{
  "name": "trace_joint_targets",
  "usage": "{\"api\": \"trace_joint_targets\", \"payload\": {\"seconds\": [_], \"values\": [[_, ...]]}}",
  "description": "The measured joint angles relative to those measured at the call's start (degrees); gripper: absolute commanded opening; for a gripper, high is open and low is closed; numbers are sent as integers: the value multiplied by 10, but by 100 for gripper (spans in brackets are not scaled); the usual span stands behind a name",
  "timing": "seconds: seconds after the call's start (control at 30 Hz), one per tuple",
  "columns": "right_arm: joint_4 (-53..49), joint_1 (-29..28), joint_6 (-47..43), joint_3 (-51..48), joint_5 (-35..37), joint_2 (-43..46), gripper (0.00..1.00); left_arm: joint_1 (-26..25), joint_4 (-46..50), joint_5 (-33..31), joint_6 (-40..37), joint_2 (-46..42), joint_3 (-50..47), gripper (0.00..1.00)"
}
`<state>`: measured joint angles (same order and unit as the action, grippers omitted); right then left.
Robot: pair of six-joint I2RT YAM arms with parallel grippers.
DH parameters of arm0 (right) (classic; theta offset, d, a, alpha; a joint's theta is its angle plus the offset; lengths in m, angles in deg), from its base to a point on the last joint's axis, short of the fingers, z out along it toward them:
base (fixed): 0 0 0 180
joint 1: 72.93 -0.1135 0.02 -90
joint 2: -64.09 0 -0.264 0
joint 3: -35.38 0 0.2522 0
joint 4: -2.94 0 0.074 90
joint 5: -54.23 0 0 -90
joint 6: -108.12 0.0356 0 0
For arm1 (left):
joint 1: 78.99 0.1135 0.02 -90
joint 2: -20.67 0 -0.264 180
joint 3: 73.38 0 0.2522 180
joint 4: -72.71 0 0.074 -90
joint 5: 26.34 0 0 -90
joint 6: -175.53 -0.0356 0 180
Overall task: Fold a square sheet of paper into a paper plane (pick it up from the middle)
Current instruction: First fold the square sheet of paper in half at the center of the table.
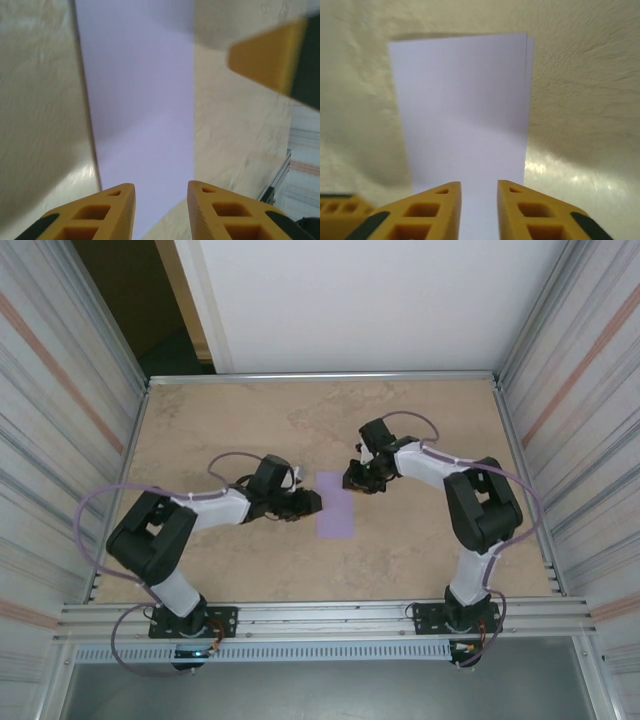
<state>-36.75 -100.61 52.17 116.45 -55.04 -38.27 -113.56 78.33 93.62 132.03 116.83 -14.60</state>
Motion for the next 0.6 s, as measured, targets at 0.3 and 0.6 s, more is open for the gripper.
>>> {"api": "trace_joint_targets", "payload": {"seconds": [0.3, 0.6], "values": [[57, 20, 78, -169, 1, 202, 49, 8, 3, 19, 3, 85, 91, 36], [115, 12, 173, -278, -14, 216, 49, 9, 57, -16, 26, 128, 140, 34]]}}
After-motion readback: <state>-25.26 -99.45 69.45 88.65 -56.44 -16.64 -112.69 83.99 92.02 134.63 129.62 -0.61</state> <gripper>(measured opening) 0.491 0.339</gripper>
